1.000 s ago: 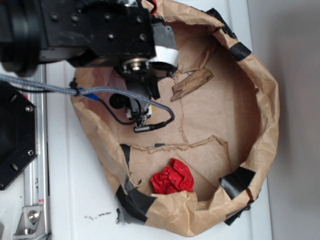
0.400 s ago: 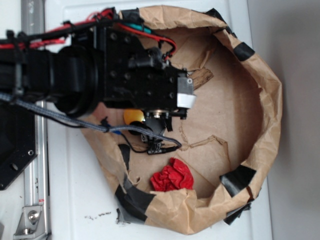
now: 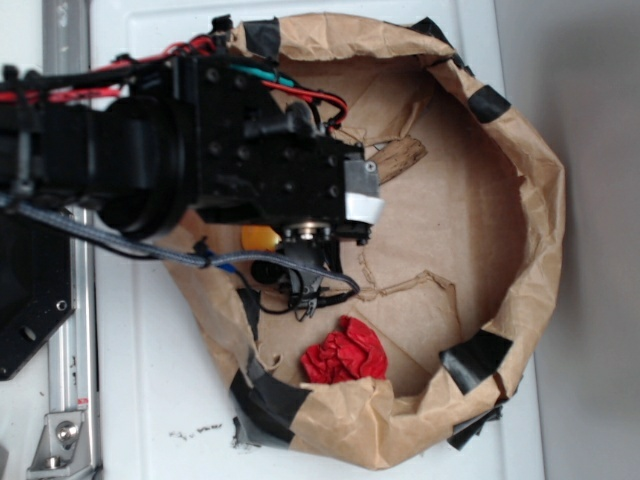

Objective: Grab the yellow duck.

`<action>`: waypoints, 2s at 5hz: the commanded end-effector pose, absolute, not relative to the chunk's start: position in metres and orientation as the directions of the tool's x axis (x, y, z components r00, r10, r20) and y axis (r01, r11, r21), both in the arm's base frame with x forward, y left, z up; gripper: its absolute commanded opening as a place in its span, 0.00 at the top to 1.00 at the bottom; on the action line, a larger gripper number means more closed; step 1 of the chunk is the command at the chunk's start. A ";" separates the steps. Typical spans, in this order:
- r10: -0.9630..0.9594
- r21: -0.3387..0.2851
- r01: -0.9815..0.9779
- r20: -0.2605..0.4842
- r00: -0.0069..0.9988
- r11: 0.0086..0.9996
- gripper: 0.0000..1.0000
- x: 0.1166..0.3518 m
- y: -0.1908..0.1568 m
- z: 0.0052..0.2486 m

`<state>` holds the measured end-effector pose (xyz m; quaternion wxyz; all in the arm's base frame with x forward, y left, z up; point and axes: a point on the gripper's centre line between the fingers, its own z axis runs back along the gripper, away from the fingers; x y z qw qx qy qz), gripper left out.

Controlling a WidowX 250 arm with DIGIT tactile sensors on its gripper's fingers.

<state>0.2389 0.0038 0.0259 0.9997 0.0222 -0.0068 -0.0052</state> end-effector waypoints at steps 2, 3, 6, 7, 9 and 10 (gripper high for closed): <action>-0.042 0.008 0.042 0.035 0.999 0.999 1.00 0.235 -0.004 0.048; -0.051 0.013 0.050 0.041 0.998 0.999 1.00 0.232 -0.006 0.049; -0.067 0.003 0.067 0.000 0.998 0.998 0.00 0.227 -0.006 0.047; -0.093 -0.007 0.093 -0.033 0.995 0.996 0.00 0.221 -0.011 0.038; -0.123 -0.023 0.122 -0.076 0.989 0.992 0.00 0.214 -0.020 0.025; -0.135 -0.033 0.132 -0.123 0.983 0.991 0.00 0.210 -0.023 0.016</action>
